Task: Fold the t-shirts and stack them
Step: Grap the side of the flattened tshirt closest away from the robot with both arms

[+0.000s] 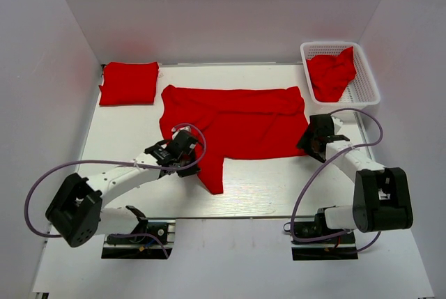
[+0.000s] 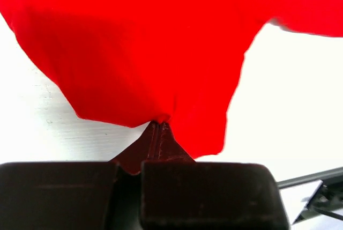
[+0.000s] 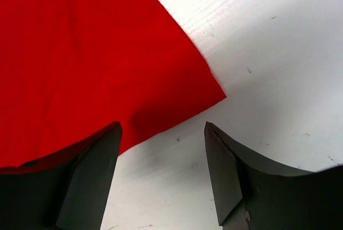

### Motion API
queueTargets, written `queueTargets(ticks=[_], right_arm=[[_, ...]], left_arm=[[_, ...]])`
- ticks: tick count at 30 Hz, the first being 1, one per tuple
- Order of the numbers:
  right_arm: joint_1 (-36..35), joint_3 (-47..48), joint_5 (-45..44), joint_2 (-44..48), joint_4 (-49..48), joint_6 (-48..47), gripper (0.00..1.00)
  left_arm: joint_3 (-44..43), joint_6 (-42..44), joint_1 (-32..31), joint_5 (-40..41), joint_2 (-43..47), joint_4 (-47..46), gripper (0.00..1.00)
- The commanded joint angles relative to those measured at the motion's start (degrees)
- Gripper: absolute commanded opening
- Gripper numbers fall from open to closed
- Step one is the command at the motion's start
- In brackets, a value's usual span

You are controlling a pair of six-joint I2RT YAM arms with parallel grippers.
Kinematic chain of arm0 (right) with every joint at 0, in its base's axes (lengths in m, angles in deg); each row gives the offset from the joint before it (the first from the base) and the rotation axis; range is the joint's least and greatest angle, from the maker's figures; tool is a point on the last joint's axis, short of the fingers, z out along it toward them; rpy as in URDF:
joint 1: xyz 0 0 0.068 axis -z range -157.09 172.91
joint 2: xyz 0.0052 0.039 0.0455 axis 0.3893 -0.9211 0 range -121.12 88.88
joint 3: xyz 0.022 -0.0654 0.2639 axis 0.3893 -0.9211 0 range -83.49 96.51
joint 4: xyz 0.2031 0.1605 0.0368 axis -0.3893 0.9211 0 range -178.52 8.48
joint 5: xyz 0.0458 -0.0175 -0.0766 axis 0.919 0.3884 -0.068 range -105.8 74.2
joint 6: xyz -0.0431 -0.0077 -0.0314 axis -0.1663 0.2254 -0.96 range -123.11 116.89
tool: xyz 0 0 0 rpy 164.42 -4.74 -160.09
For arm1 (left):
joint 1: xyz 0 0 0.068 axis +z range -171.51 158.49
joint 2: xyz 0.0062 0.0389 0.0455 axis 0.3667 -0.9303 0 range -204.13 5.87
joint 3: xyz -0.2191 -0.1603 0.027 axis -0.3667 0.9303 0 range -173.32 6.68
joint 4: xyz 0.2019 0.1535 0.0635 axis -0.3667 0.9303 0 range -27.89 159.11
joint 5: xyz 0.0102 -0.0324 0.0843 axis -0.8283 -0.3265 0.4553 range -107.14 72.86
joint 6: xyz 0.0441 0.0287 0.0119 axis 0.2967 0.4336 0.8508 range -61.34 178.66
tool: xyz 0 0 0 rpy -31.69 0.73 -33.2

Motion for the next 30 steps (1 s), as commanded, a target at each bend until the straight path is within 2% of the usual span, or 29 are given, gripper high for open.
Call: queueTargets(ticks=[1, 5, 9, 13, 16, 17, 20, 21, 23, 24, 30], right_arm=[[0.34, -0.76, -0.04, -1.03, -3.81, 1.40, 0.68], [0.09, -1.19, -1.00, -2.61, -3.81, 1.58, 0.67], [0.43, -1.19, -1.09, -4.02, -3.64, 2.01, 0.58], [0.26, -1.63, -1.45, -5.42, -3.99, 2.81, 0.58], [0.35, -1.90, -1.53, -6.39, -4.69, 3.07, 0.52], [0.52, -2.07, -1.62, -6.48, -4.96, 3.24, 0.43], [0.35, -2.51, -1.79, -6.39, -6.80, 3.42, 0.27], [0.43, -2.51, -1.54, -6.39, -7.67, 3.25, 0.15], [0.43, -2.25, -1.18, -6.13, -7.34, 2.90, 0.03], [0.43, -2.08, -0.83, -5.69, -6.90, 2.46, 0.00], [0.26, -2.60, -1.09, 3.16, -1.89, 0.53, 0.00]], left_arm=[[0.59, 0.65, -0.25, 0.70, 3.13, -0.60, 0.00], [0.07, 1.27, -0.25, -0.97, 1.74, -0.60, 0.00], [0.06, 1.27, -0.25, -1.50, 1.20, -0.08, 0.00], [0.06, 0.21, -0.25, -2.03, 2.69, 1.76, 0.00], [0.59, -0.31, -0.25, -2.03, 4.10, 2.91, 0.00], [0.59, -0.31, -0.25, -2.03, 4.71, 2.91, 0.00], [0.59, -0.31, -0.25, -2.55, 4.72, 3.53, 0.00], [0.59, -0.31, -0.25, -2.55, 4.72, 4.05, 0.00], [-0.55, -0.31, -0.25, -2.55, 4.72, 4.67, 0.00], [-0.55, -0.31, -0.25, -2.55, 4.72, 4.67, 0.00], [-2.92, -0.31, -0.25, -3.08, 6.39, 7.56, 0.00]])
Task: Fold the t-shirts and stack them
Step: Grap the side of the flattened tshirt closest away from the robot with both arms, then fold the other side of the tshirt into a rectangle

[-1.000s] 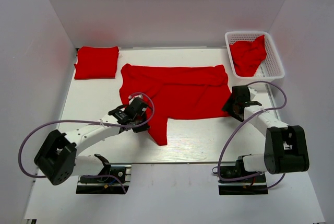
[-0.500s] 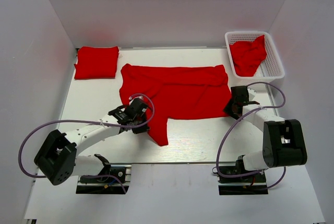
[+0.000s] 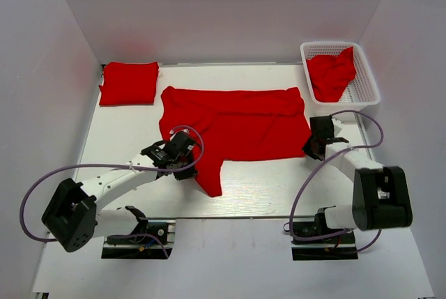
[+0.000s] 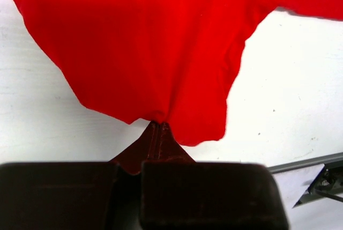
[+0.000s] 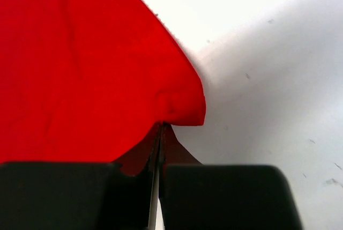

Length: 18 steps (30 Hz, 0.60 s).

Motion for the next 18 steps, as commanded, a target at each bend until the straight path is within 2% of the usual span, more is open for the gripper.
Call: queueTargets(ticks=[1, 6, 11, 18], right_arm=[[-0.07, -1.68, 0.59, 6.27, 3.30, -1.42, 0.00], [0.02, -0.29, -0.02, 8.56, 3.12, -2.74, 0.00], [0.02, 2.88, -0.46, 5.76, 3.47, -3.27, 0.00], [0.10, 7.71, -0.20, 1.53, 4.18, -4.15, 0.00]], left_arm=[[-2.64, -0.20, 0.38, -1.31, 2.72, 3.02, 0.00], [-5.53, -0.20, 0.92, -1.31, 1.06, 1.19, 0.00], [-10.81, 1.02, 0.92, -0.26, -4.30, 1.18, 0.00], [-20.65, 2.08, 3.37, 5.19, -10.37, 5.75, 0.00]])
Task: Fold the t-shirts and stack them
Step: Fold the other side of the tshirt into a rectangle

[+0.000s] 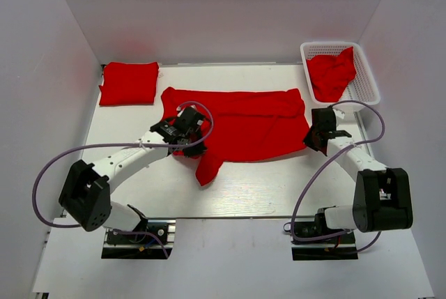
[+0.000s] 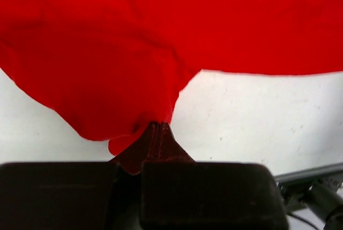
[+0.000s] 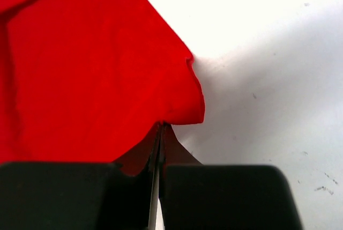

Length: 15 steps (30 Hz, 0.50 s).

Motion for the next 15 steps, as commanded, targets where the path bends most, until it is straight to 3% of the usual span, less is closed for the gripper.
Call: queueTargets(ticks=[1, 15], right_arm=[[0.02, 4.35, -0.66, -1.55, 1.20, -0.96, 0.00], [0.02, 17.09, -1.80, -10.24, 2.87, -4.65, 0.00]], left_arm=[[-4.79, 1.14, 2.08, 4.01, -1.02, 2.49, 0.00], [-20.43, 9.05, 10.00, 6.04, -13.42, 2.59, 0.00]])
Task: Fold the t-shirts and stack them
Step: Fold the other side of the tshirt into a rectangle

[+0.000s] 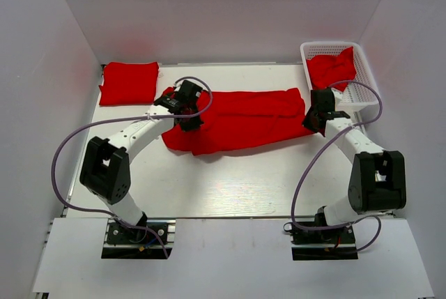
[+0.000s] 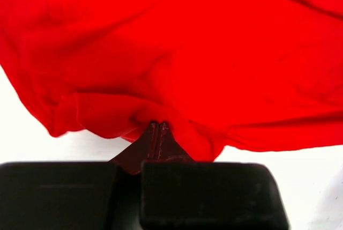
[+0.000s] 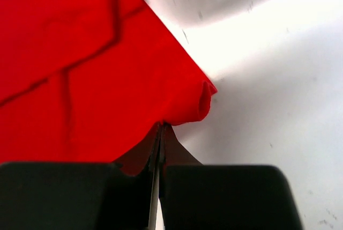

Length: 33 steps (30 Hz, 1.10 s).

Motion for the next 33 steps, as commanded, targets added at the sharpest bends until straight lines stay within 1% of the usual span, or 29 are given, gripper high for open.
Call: queueTargets(ticks=[1, 6, 9, 14, 19, 24, 33], right_arm=[[0.02, 5.83, -1.65, -2.67, 0.71, -2.26, 0.00], [-0.07, 10.59, -2.53, -7.24, 1.59, -3.58, 0.00], [-0.07, 14.88, -2.96, -10.66, 2.38, -4.11, 0.00], [0.11, 18.86, -3.84, -14.71, 3.70, -4.64, 0.00], [0.11, 23.69, -4.02, -18.14, 4.05, -5.52, 0.00], [0.02, 29.39, -4.28, -22.62, 6.07, -6.13, 0.00], [0.11, 34.94, -4.81, -28.51, 8.10, -6.05, 0.00]], left_arm=[[-4.22, 2.84, 1.82, 1.23, 0.16, -0.01, 0.00], [-6.42, 4.69, 4.29, 0.62, -1.78, -1.06, 0.00], [-9.05, 6.00, 5.70, 0.00, -4.33, -1.07, 0.00], [-13.10, 8.47, 8.06, -1.75, -8.46, -1.59, 0.00], [-18.28, 10.41, 9.12, -2.29, -13.29, -0.37, 0.00], [-19.96, 11.55, 10.44, -2.29, -15.49, -0.36, 0.00], [-24.43, 13.13, 12.20, -3.43, -20.59, -0.98, 0.00]])
